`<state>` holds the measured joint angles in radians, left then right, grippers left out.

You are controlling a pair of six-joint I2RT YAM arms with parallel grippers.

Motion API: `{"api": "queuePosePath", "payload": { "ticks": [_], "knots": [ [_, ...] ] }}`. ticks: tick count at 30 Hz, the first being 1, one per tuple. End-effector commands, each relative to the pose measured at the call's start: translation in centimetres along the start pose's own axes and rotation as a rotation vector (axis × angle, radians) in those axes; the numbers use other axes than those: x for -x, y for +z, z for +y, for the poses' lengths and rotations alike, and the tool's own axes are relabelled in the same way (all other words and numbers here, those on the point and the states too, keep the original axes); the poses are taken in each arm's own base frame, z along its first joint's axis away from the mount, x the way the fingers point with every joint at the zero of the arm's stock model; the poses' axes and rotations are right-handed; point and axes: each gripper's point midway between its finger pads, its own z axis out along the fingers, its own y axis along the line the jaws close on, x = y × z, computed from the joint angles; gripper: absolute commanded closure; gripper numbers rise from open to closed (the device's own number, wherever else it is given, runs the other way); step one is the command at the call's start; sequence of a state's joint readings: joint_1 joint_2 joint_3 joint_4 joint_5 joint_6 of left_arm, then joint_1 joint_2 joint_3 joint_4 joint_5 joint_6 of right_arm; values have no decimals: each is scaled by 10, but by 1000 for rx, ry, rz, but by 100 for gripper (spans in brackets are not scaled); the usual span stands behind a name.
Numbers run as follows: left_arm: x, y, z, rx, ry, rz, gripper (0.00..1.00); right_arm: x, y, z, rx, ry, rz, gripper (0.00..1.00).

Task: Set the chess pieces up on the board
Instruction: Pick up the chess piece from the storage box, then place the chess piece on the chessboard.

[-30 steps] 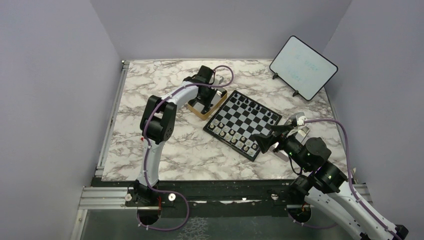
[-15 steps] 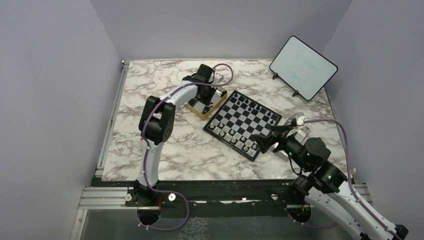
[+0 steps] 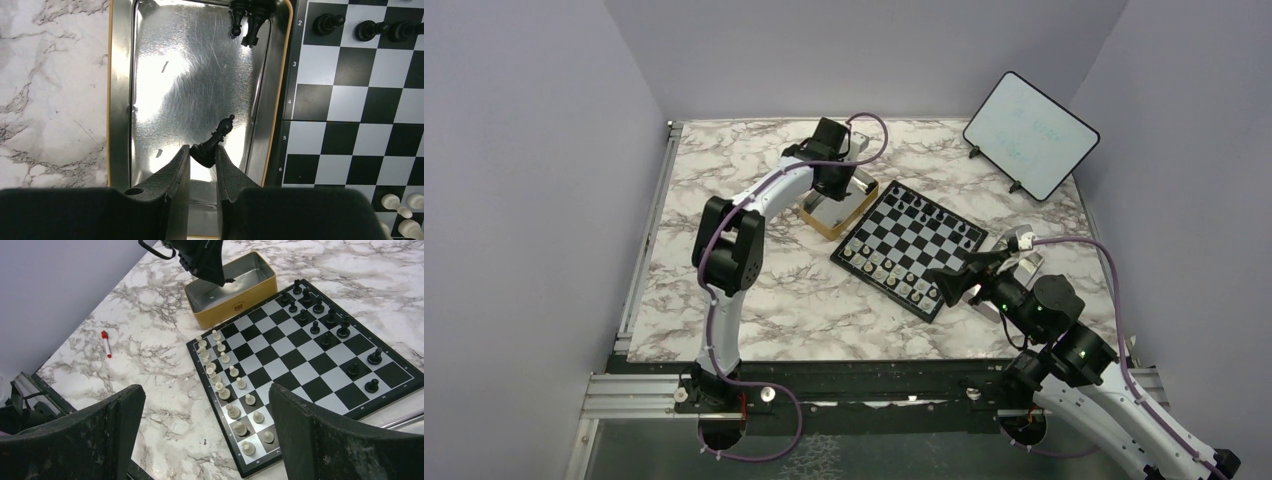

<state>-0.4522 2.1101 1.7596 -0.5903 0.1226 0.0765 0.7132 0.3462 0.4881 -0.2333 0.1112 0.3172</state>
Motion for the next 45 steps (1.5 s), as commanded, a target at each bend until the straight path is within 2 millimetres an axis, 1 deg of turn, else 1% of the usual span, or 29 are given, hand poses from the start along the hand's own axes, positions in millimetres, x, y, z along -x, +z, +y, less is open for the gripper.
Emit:
{"api": "queuePosePath", "payload": {
  "ticks": [1, 5, 8, 11, 14, 16, 19, 21, 24, 26, 29, 32, 35, 37, 38, 41, 43, 45],
  "knots": [
    [34, -39, -5, -20, -32, -118, 88, -5, 2, -3, -27, 56, 15, 0],
    [42, -59, -20, -104, -53, -169, 88, -9, 6, -2, -35, 100, 28, 0],
    [47, -77, -36, -179, -83, -208, 88, -14, 12, -1, -44, 132, 59, 0],
    [48, -94, -51, -254, -93, -238, 88, -17, 19, -1, -67, 168, 85, 0],
    [42, -107, -71, -358, -120, -258, 88, -14, 30, 9, -32, 190, 95, 1],
    [37, -114, -84, -430, -135, -276, 88, -10, 37, 16, -7, 210, 103, 7],
    [23, -122, -99, -513, -164, -282, 88, -2, 50, 29, 32, 231, 113, 20],
    [16, -127, -106, -554, -175, -272, 88, -1, 61, 39, 71, 239, 132, 28],
    [4, -135, -119, -631, -180, -254, 88, -9, 79, 53, 119, 259, 201, 42],
    [-4, -142, -129, -694, -171, -238, 88, -5, 91, 62, 151, 284, 198, 50],
    [-16, -149, -134, -720, -170, -230, 88, -2, 106, 65, 149, 302, 198, 56],
    [-27, -152, -138, -738, -172, -228, 88, -4, 118, 63, 127, 308, 205, 59],
    [-37, -154, -144, -782, -172, -209, 88, -4, 125, 66, 144, 322, 195, 61],
    [-41, -155, -147, -806, -178, -202, 88, -3, 129, 71, 170, 327, 193, 61],
    [-44, -155, -149, -818, -178, -199, 88, -4, 130, 72, 177, 328, 200, 59],
    [-46, -155, -152, -836, -174, -195, 88, -10, 135, 68, 151, 322, 222, 56],
    [-47, -157, -153, -839, -171, -198, 88, -12, 137, 67, 143, 316, 227, 57],
    [-47, -158, -153, -844, -168, -203, 88, -13, 140, 67, 140, 314, 231, 59]
  ]
}}
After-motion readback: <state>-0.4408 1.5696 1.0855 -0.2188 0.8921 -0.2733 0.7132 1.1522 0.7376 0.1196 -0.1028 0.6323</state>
